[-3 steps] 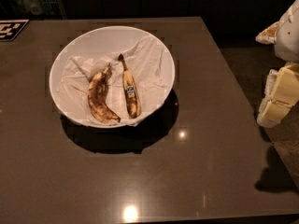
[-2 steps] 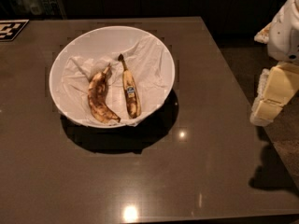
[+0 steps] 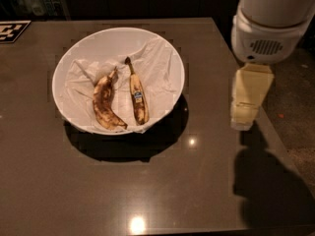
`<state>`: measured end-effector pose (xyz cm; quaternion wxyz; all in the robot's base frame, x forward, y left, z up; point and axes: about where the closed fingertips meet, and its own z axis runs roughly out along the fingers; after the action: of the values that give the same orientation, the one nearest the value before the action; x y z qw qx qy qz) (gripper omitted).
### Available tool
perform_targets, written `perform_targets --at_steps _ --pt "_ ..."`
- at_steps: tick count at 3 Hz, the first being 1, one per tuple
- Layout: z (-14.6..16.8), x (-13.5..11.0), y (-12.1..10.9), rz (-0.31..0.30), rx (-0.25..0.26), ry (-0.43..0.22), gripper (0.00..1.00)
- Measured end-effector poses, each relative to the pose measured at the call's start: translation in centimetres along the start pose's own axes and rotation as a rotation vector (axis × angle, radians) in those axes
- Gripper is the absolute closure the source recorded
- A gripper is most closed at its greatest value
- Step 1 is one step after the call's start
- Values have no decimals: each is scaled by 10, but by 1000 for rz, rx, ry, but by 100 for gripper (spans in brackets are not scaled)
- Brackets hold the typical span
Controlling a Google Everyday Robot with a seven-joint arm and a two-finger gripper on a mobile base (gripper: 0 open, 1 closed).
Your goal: Pick banana from white bowl
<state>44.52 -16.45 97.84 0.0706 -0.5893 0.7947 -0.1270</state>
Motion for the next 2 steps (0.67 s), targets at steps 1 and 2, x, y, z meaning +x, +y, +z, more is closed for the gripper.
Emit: perform_targets --at_steps 1,2 --pt "-4 -3 -4 0 24 -16 0" --pt "-4 -26 -7 26 7 -99 0"
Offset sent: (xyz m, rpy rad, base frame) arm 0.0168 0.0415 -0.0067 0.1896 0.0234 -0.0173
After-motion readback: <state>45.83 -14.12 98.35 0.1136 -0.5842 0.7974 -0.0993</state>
